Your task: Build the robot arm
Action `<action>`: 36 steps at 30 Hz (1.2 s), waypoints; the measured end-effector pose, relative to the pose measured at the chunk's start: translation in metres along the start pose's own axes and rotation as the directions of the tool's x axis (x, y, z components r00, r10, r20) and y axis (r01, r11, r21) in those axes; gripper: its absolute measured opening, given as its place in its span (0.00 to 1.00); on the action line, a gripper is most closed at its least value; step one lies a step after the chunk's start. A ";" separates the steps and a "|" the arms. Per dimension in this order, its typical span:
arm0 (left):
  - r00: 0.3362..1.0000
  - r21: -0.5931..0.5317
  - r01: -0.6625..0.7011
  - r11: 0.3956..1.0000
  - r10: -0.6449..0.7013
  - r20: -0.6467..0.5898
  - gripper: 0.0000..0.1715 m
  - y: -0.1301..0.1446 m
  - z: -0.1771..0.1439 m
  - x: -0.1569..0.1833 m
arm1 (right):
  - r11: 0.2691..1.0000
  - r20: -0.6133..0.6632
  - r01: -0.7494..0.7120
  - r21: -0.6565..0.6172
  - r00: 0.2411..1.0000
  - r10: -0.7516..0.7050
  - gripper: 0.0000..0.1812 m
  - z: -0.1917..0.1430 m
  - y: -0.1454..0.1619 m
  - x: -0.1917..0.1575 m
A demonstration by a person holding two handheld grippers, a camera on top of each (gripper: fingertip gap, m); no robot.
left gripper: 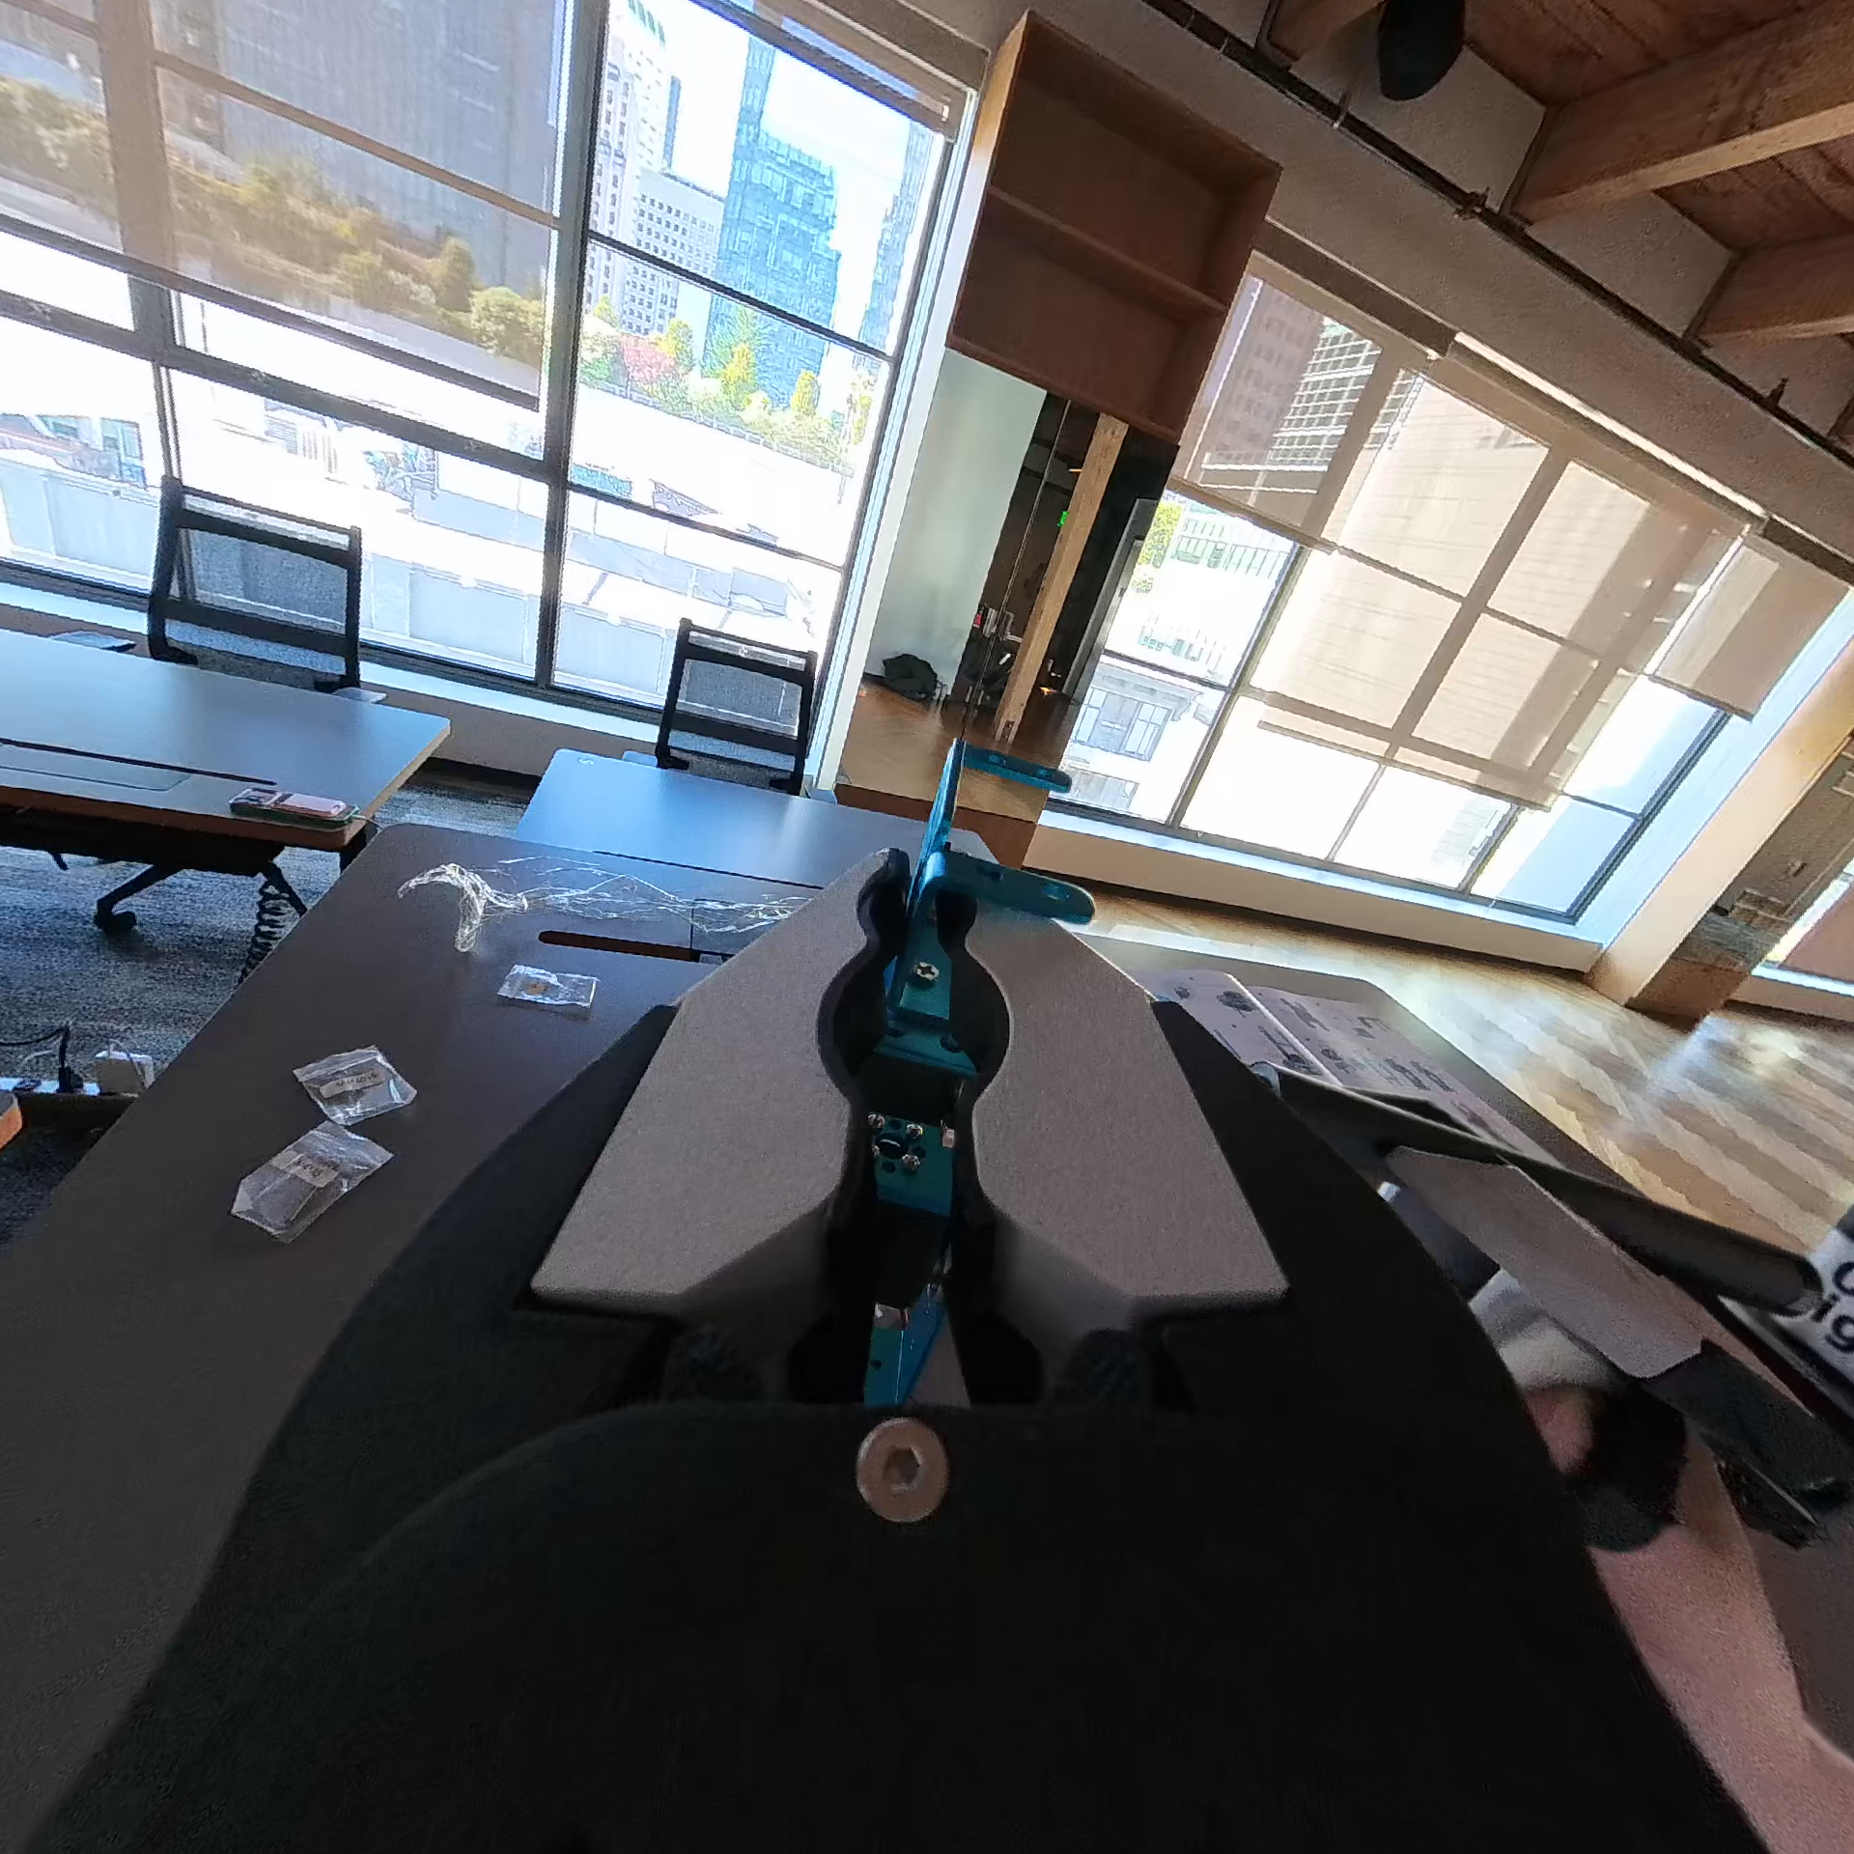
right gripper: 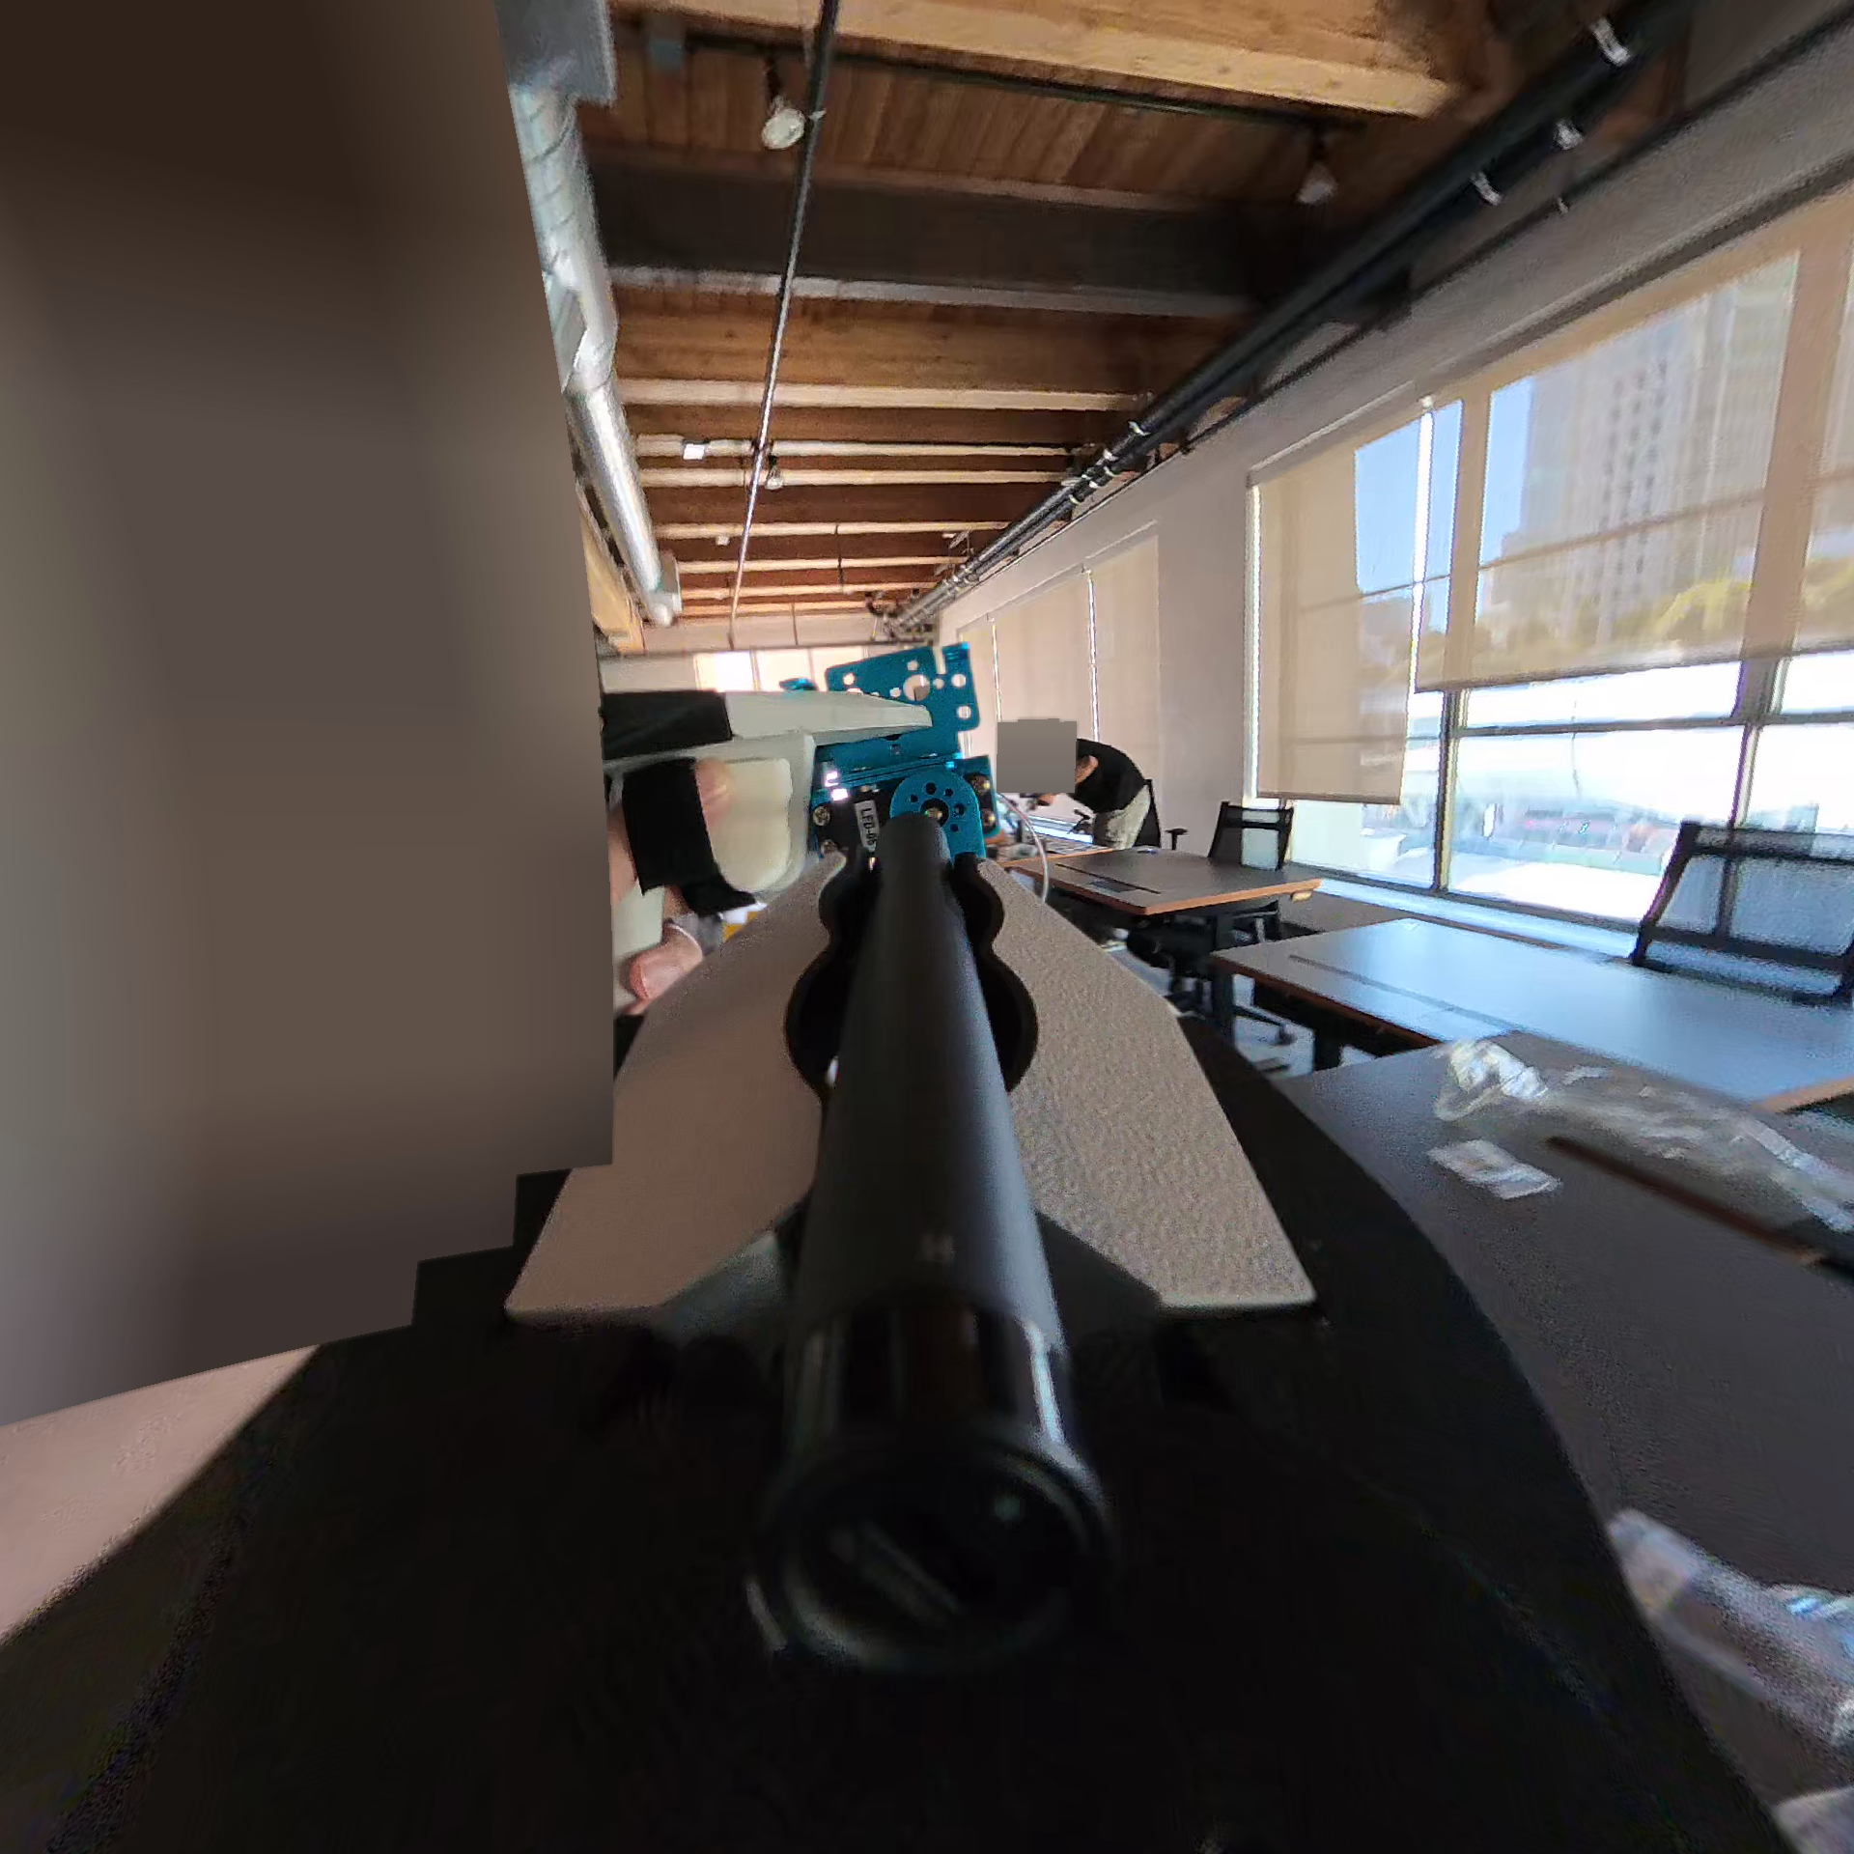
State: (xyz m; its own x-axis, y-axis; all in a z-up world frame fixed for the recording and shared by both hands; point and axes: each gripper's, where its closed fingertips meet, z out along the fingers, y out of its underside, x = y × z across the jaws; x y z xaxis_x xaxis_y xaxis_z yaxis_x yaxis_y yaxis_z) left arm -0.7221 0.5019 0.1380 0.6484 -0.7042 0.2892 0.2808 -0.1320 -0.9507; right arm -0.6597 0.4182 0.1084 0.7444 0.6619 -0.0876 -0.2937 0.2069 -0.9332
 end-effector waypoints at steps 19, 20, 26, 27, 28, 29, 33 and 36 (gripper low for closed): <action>0.999 -0.014 -0.033 0.999 0.033 -0.012 0.02 0.001 -0.001 0.000 | 0.951 -0.060 -0.302 0.063 0.950 0.305 0.10 0.000 0.001 0.004; 0.999 -0.013 -0.031 0.999 0.031 -0.017 0.02 0.001 -0.001 0.000 | 0.954 -0.061 -0.294 0.063 0.953 0.297 0.10 0.000 0.000 0.004; 0.999 -0.003 0.000 1.000 0.000 -0.037 0.07 -0.002 -0.011 -0.002 | 0.972 -0.069 -0.228 0.050 0.970 0.231 0.10 0.000 -0.001 0.002; 0.999 -0.001 -0.007 1.000 0.007 -0.047 0.07 -0.002 -0.013 -0.001 | 0.975 -0.071 -0.219 0.048 0.973 0.222 0.10 0.000 -0.001 0.002; 0.998 0.001 -0.017 1.000 0.017 -0.064 0.07 -0.002 -0.015 0.002 | 0.976 -0.073 -0.211 0.048 0.974 0.214 0.10 0.000 -0.001 0.002; 0.996 0.004 -0.026 1.000 0.026 -0.082 0.08 -0.001 -0.016 0.005 | 0.978 -0.074 -0.202 0.047 0.976 0.205 0.10 0.000 0.000 0.002; 0.988 -0.013 -0.065 0.998 0.062 -0.138 0.16 0.004 -0.016 0.010 | 0.986 -0.076 -0.162 0.041 0.983 0.164 0.09 0.000 -0.001 0.002; 0.983 -0.010 -0.104 0.995 0.101 -0.156 0.20 0.004 -0.018 0.011 | 0.991 -0.077 -0.129 0.036 0.988 0.131 0.10 0.001 -0.002 0.001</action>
State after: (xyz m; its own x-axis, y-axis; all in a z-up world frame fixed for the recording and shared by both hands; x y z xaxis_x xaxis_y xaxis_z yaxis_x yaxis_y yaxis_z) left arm -0.7271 0.4810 0.1352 0.5549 -0.8142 0.1707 0.2047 -0.0653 -0.9766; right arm -0.6587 0.4189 0.1105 0.7434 0.6259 -0.2358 -0.4084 0.1455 -0.9011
